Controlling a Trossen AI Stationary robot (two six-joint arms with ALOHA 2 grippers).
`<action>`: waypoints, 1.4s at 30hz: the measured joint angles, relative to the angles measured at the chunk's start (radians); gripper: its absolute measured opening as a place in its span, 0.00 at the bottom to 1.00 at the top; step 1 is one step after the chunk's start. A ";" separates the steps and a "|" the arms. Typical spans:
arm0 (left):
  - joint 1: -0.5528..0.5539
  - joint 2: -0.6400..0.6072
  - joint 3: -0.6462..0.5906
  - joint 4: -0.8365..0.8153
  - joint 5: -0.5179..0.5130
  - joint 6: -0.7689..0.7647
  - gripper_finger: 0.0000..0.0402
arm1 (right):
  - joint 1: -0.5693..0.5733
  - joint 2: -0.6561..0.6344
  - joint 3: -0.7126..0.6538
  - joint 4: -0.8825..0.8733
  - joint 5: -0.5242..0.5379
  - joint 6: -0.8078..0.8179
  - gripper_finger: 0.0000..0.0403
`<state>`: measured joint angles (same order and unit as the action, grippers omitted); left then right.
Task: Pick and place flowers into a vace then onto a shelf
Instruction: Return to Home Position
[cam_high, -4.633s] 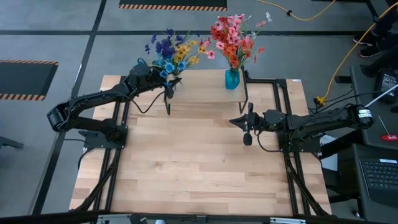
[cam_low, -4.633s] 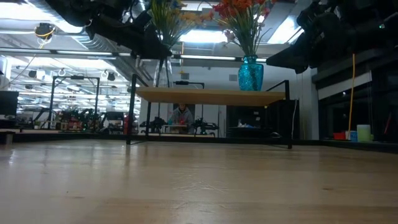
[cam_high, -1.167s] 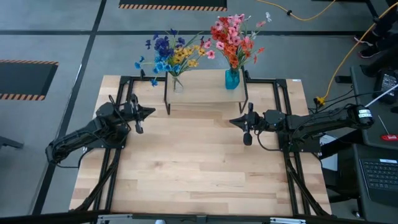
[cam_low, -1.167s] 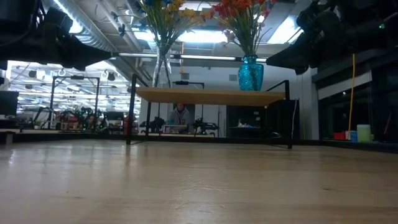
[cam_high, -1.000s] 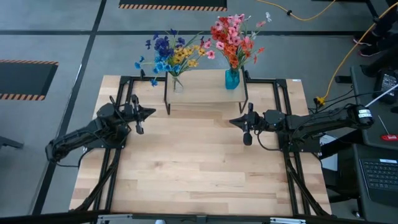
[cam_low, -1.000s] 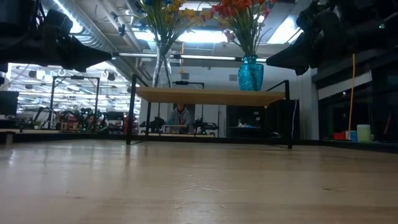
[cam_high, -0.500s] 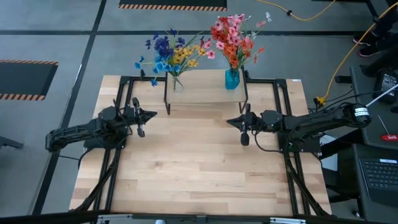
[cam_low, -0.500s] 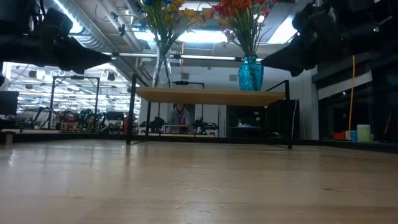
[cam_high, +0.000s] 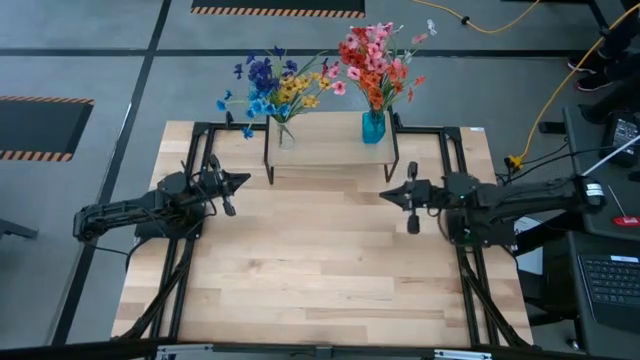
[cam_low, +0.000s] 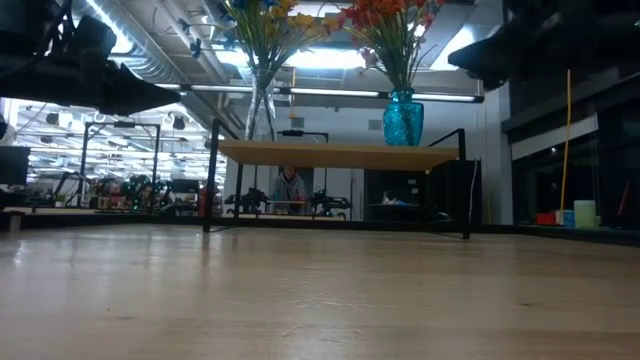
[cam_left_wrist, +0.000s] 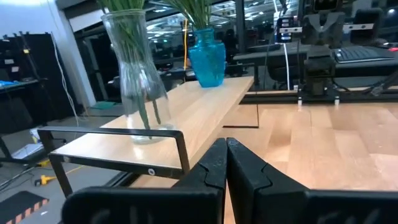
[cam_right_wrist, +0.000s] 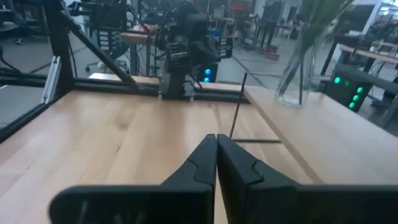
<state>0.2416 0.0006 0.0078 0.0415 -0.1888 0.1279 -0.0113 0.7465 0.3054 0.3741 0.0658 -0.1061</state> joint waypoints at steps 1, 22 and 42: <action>0.000 0.000 0.000 0.000 0.001 -0.001 0.00 | 0.000 -0.037 0.000 -0.041 0.000 0.005 0.04; 0.000 0.000 0.000 0.010 -0.008 -0.041 0.00 | 0.000 -0.341 -0.299 0.072 -0.008 0.043 0.01; 0.000 0.000 0.000 0.008 0.007 -0.082 0.00 | 0.000 -0.340 -0.299 0.067 -0.008 0.049 0.03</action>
<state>0.2417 0.0006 0.0078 0.0494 -0.1814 0.0463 -0.0113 0.4061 0.0067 0.4416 0.0582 -0.0571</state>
